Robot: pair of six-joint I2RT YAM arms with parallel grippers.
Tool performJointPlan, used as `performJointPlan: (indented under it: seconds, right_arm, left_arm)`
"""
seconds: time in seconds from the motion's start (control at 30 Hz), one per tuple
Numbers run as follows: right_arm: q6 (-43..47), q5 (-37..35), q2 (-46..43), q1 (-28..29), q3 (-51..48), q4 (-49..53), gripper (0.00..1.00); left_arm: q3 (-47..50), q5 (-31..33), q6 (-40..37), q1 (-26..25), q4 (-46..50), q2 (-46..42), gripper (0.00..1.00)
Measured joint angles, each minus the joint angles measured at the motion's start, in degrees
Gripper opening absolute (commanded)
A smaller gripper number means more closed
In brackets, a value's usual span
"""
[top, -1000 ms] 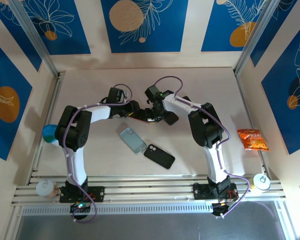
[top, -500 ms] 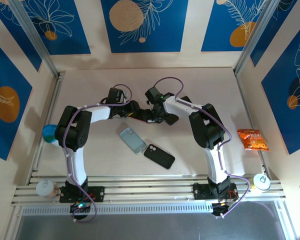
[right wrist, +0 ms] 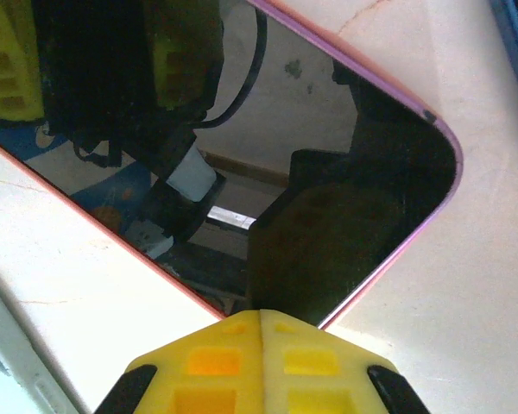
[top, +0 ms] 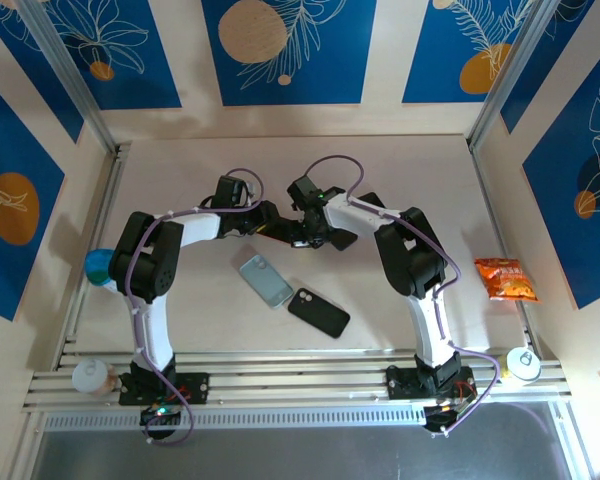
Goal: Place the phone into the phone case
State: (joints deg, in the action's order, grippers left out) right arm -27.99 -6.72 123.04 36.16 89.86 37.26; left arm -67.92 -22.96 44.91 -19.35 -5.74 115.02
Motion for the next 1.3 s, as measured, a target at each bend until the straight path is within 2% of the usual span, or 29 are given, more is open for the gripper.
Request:
performJointPlan:
  seconds: [0.17,0.27,0.37,0.5,0.73,1.1,1.3]
  right_arm:
    - [-1.0,1.0,-1.3,-0.2,-0.6,-0.5,0.00]
    - [-2.5,4.0,-2.5,-0.9,-1.8,-1.1,0.00]
    - [-3.2,6.4,-2.6,-1.9,-0.9,2.8,0.00]
    - [-3.1,7.0,-2.6,-4.9,3.7,8.4,0.00]
    - [-1.1,6.6,-2.2,-9.7,12.9,9.4,0.00]
    - [0.5,6.5,5.0,-7.4,15.9,10.2,0.00]
    - [0.8,6.3,5.6,-6.6,15.9,10.3,0.00]
  left_arm:
    - [-0.2,0.0,-0.1,0.0,0.3,0.0,0.49]
    - [-0.7,-0.2,-0.5,0.0,1.2,0.0,0.49]
    - [-1.3,-0.1,-0.5,0.0,2.4,0.1,0.49]
    - [-2.3,0.1,-0.9,0.1,4.0,0.3,0.49]
    - [-3.7,0.5,-1.4,0.2,6.3,0.7,0.49]
    - [-3.8,0.9,-1.6,0.2,6.8,0.7,0.49]
    - [-3.8,1.0,-1.6,0.2,6.8,0.7,0.49]
